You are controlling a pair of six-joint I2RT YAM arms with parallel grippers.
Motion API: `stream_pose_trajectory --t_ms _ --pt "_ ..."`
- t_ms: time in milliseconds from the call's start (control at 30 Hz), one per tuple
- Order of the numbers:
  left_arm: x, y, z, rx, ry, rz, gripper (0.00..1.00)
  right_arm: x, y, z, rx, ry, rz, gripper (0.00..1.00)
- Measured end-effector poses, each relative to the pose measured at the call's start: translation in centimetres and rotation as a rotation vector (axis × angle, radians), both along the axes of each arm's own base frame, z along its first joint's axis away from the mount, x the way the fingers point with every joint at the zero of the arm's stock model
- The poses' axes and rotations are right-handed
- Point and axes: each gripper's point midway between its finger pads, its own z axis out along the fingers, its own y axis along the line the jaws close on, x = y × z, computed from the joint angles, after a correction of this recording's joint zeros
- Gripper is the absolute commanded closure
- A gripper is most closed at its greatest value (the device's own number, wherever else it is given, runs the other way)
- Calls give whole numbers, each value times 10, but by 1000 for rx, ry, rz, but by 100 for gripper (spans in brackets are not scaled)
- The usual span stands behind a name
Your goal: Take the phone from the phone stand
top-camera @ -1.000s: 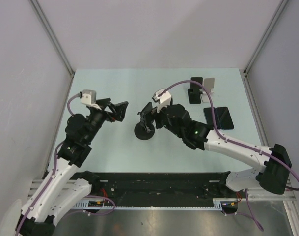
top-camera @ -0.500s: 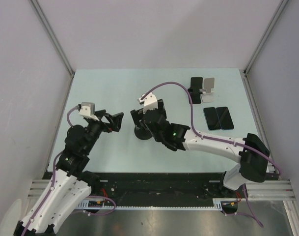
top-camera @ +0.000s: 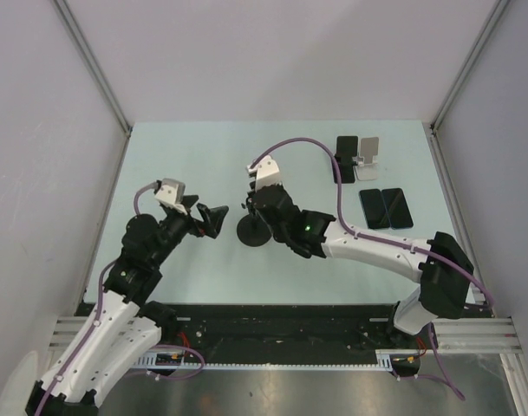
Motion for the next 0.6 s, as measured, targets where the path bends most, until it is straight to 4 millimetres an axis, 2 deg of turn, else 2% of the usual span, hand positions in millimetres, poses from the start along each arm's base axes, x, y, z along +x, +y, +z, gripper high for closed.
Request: stream_pose_trajectory --t_ms 33,100,367,600 --pt "0 -4 -3 13 6 -22 0 2 -2 0 -5 1 2 95" --pt "0 -10 -10 38 22 -63 0 7 -7 -1 -15 11 8 100" --pt "4 -36 -52 132 134 -191 0 7 -4 2 -2 56 145 100" --pt "19 -55 -66 192 199 -234 0 -3 -1 4 -10 74 272 100"
